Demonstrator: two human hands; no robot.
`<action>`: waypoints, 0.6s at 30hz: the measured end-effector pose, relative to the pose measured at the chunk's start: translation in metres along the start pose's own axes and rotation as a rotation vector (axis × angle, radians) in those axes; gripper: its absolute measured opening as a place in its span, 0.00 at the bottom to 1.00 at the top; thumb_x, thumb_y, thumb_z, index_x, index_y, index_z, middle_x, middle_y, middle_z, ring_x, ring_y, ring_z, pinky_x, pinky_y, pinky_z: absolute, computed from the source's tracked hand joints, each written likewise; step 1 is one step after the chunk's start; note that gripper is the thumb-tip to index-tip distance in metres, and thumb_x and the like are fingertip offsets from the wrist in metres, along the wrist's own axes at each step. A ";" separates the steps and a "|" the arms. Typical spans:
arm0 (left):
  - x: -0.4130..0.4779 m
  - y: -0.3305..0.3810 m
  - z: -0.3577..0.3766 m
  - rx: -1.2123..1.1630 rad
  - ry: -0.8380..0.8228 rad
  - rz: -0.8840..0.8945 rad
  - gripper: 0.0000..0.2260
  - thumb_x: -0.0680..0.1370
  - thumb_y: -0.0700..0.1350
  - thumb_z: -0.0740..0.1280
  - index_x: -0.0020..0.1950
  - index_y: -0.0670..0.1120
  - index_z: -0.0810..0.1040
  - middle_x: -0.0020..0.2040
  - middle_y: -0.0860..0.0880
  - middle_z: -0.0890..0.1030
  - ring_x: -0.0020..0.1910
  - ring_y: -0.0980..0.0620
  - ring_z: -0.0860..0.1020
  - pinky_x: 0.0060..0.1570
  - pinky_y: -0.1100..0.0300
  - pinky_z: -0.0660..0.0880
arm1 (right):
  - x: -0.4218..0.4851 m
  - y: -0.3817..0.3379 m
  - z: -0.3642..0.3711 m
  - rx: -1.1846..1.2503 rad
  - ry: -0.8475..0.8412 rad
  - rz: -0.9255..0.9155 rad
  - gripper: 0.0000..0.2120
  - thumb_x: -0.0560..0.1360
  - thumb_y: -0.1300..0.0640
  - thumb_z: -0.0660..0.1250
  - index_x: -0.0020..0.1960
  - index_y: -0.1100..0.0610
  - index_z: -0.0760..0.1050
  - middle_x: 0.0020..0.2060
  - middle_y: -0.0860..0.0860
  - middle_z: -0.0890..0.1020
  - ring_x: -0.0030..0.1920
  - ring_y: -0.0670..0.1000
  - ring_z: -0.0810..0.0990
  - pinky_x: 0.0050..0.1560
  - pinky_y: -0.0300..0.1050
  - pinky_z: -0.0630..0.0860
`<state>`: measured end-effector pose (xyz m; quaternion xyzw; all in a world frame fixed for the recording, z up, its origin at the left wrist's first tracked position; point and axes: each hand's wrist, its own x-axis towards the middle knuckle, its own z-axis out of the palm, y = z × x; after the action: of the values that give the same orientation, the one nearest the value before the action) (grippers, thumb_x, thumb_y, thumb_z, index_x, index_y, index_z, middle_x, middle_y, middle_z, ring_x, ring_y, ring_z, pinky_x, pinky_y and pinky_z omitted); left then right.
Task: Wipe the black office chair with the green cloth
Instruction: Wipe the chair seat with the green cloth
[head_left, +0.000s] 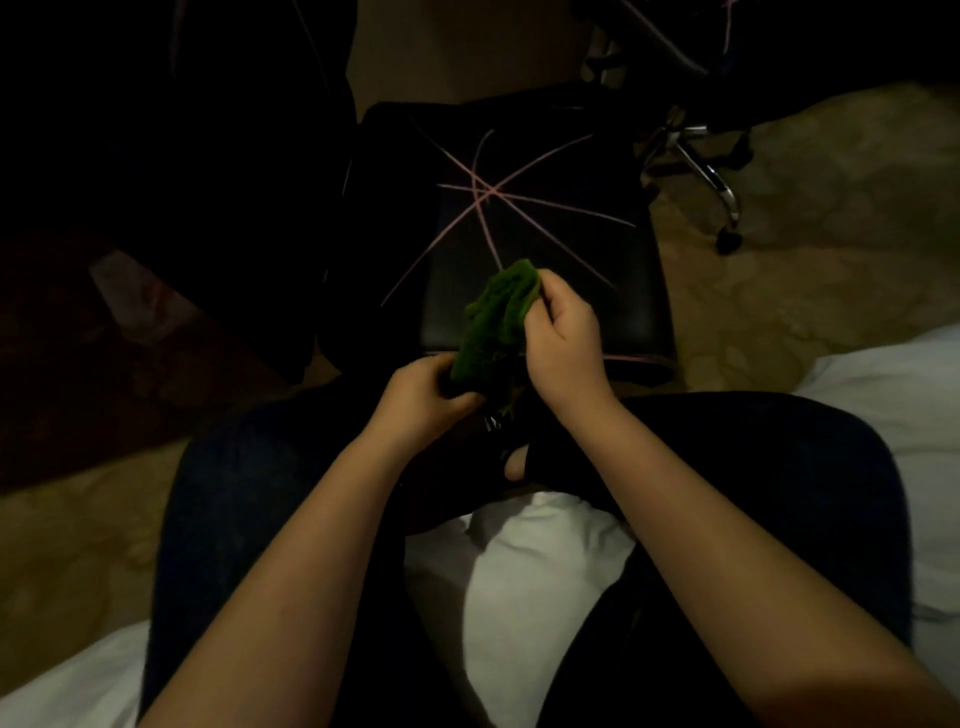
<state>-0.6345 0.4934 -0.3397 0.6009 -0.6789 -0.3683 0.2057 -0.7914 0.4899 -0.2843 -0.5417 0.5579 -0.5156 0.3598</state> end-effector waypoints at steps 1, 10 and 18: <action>0.002 0.003 0.001 0.015 0.033 -0.015 0.15 0.72 0.44 0.75 0.58 0.47 0.82 0.46 0.51 0.83 0.48 0.52 0.81 0.41 0.67 0.73 | 0.001 -0.001 -0.004 -0.015 0.008 -0.004 0.10 0.79 0.61 0.57 0.48 0.58 0.77 0.39 0.54 0.81 0.41 0.51 0.80 0.40 0.43 0.77; -0.004 0.007 -0.011 -0.063 0.148 0.033 0.12 0.75 0.39 0.70 0.49 0.56 0.75 0.40 0.61 0.76 0.41 0.73 0.74 0.36 0.75 0.68 | 0.013 0.049 -0.044 -0.439 -0.041 0.215 0.12 0.80 0.58 0.60 0.59 0.57 0.78 0.57 0.53 0.80 0.58 0.50 0.77 0.56 0.39 0.70; 0.003 0.004 -0.013 -0.032 0.228 0.023 0.10 0.75 0.39 0.69 0.48 0.54 0.74 0.40 0.59 0.76 0.39 0.67 0.74 0.39 0.66 0.74 | 0.017 0.089 -0.056 -0.760 -0.240 0.350 0.27 0.80 0.47 0.60 0.75 0.59 0.62 0.77 0.55 0.59 0.77 0.53 0.53 0.75 0.50 0.56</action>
<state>-0.6281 0.4876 -0.3284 0.6278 -0.6519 -0.3061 0.2953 -0.8681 0.4728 -0.3557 -0.5890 0.7457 -0.1382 0.2789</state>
